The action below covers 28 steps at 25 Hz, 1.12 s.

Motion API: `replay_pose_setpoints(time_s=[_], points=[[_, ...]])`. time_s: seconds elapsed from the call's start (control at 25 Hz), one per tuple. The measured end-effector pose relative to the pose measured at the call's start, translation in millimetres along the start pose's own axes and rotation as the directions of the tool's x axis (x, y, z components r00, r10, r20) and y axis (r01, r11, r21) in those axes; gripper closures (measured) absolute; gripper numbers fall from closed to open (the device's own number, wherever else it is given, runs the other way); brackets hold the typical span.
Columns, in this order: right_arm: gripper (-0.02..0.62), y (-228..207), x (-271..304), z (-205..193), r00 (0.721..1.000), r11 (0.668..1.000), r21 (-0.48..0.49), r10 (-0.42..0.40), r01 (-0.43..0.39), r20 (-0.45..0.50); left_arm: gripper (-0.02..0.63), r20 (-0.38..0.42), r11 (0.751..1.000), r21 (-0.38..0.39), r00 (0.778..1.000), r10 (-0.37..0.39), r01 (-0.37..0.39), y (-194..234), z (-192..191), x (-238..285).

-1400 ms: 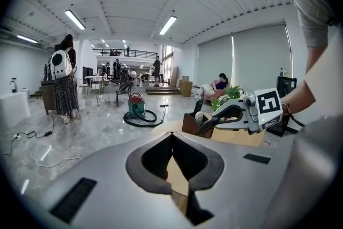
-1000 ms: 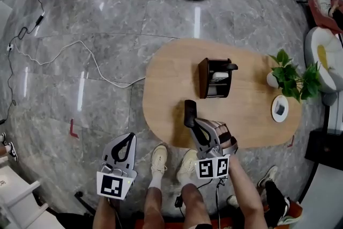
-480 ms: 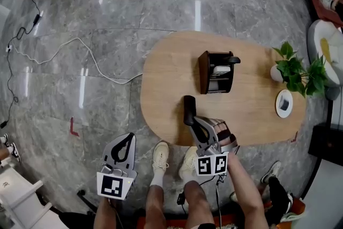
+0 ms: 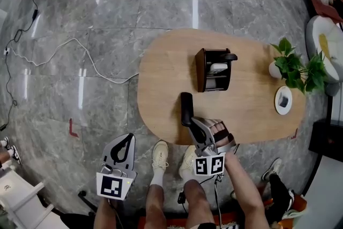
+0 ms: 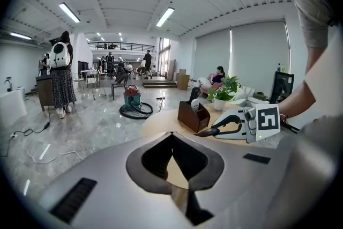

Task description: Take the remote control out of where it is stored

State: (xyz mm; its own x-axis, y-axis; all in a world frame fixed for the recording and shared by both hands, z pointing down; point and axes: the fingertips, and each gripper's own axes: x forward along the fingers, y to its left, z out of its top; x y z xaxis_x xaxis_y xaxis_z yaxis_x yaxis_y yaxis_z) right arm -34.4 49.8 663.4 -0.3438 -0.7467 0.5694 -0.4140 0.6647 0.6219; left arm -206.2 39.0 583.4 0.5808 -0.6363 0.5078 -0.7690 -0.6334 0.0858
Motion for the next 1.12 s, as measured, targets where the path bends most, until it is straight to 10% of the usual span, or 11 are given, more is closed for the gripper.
replay_pose_setpoints(time_s=[1.12], points=[[0.474, 59, 4, -24, 0.999, 0.998, -0.050, 0.030, -0.032, -0.039, 0.601, -0.052, 1.000, -0.020, 0.999, -0.010, 0.009, -4, -36, -6]])
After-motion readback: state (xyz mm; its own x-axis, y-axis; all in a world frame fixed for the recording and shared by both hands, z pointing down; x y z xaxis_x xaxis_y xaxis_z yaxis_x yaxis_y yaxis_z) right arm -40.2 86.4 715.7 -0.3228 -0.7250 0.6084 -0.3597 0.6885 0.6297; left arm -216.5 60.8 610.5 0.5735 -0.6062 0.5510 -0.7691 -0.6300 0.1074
